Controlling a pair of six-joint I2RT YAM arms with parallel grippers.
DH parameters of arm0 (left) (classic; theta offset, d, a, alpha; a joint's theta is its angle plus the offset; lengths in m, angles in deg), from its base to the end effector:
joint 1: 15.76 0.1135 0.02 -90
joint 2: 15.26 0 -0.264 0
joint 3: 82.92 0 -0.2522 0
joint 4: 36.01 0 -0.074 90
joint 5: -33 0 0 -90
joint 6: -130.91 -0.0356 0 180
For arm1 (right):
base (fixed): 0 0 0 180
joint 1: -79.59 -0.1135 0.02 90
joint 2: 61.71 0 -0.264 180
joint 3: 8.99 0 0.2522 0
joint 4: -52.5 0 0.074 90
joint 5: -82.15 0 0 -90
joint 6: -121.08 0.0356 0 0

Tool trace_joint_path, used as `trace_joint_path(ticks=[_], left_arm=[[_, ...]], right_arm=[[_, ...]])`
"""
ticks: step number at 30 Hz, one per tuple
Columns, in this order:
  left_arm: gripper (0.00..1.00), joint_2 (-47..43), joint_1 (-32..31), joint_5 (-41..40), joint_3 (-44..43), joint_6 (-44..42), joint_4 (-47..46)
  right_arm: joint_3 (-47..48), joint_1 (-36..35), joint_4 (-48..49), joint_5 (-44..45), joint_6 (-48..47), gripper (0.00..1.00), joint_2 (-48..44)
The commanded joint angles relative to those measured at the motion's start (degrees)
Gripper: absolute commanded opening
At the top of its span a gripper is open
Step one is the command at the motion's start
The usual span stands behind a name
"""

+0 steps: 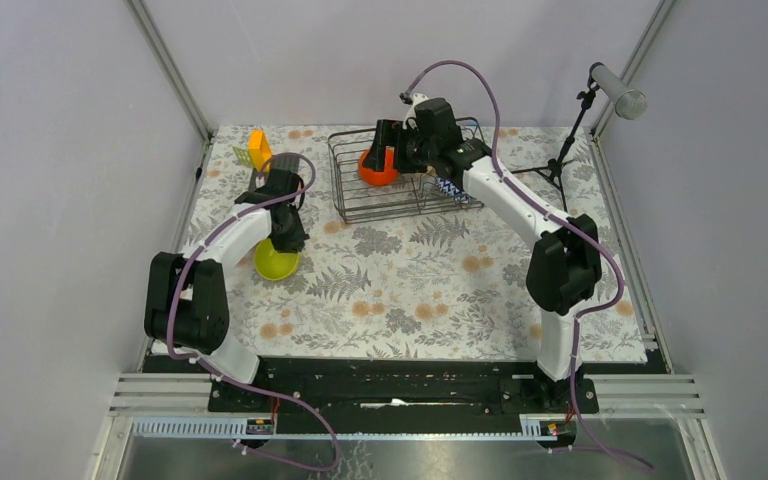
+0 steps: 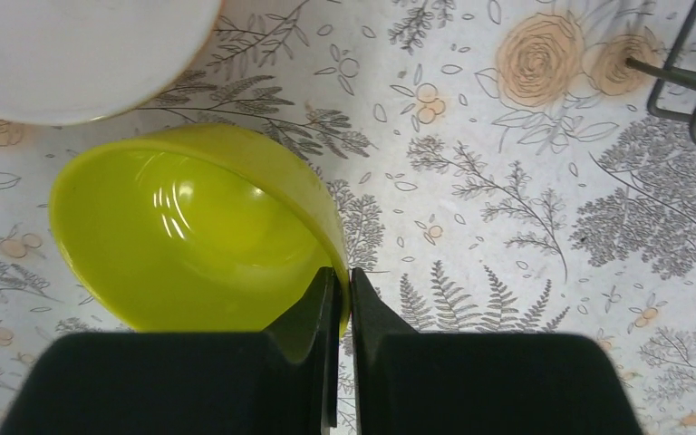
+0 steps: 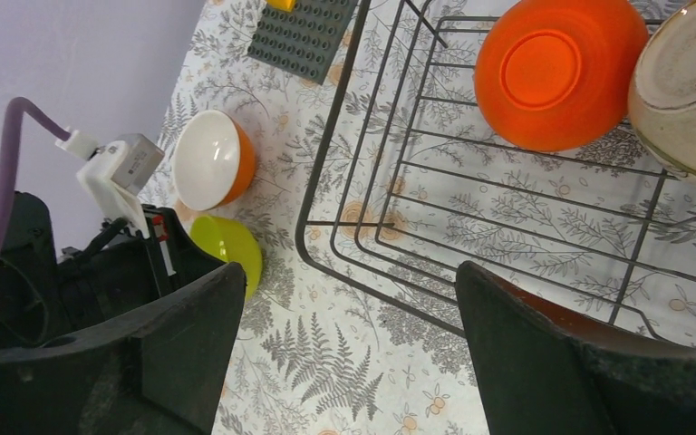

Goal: Unload the bowls from the dish rack

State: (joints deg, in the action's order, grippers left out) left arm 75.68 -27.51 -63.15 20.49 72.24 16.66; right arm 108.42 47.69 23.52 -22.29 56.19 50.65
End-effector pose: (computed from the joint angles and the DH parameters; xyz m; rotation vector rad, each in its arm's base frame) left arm 0.3056 -0.0597 0.2142 -0.4934 2.6843 -0.0673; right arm 0.3950 0.2563 0.3359 -0.2942 2.0661 0.8770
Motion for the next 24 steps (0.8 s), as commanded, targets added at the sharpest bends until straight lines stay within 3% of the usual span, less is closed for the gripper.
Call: trace_joint_path(ticks=[1, 10, 18, 24], left_arm=[[0.03, 0.7, 0.0, -4.4, -2.4, 0.8, 2.3], [0.3, -0.3, 0.0, -1.3, -2.8, 0.7, 2.7], [0.38, -4.4, 0.0, 3.1, -4.5, -0.7, 2.8], [0.39, -10.7, 0.0, 11.1, -3.4, -2.0, -2.9]], right_arm=[[1.3, -1.4, -0.8, 2.7, -3.8, 0.93, -0.3], [1.5, -1.7, -1.1, 3.3, -4.9, 0.93, 0.0], [2.6, -2.2, -1.7, 4.4, -7.5, 0.93, 0.7], [4.9, -2.7, -2.6, 7.5, -10.6, 0.94, 2.8]])
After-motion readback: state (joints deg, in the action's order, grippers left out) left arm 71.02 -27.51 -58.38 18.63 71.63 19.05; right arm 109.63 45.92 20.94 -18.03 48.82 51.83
